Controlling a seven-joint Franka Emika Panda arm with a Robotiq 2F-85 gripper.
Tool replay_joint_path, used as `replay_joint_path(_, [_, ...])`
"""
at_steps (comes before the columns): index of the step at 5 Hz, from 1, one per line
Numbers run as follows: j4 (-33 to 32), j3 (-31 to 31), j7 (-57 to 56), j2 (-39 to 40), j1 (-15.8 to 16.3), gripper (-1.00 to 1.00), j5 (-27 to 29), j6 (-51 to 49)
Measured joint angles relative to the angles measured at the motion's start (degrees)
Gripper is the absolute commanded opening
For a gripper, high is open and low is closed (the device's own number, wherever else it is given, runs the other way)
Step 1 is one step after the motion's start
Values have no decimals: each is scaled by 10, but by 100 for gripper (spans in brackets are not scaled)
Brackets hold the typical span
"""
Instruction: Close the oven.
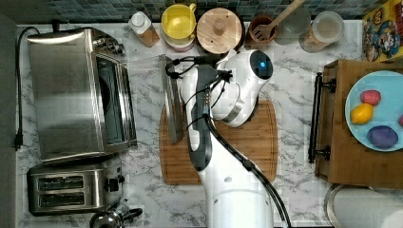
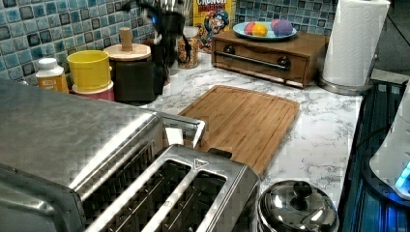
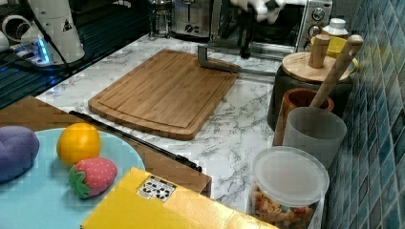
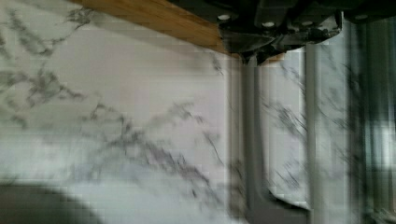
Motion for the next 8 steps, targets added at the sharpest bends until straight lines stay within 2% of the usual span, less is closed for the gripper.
replay_joint_path(1, [-2, 3, 0, 42, 0, -100, 37, -26])
replay_joint_path(2, [-16, 12, -1, 43, -12, -100, 71, -24])
replay_joint_path(3, [-21, 14, -1, 24, -27, -100, 78, -21])
replay_joint_path(5, [7, 15, -1, 23, -35, -100, 77, -34])
replay_joint_path(6, [38, 14, -1, 47, -23, -100, 74, -45])
replay_joint_path(8, [99, 16, 6, 97, 2, -100, 30, -108])
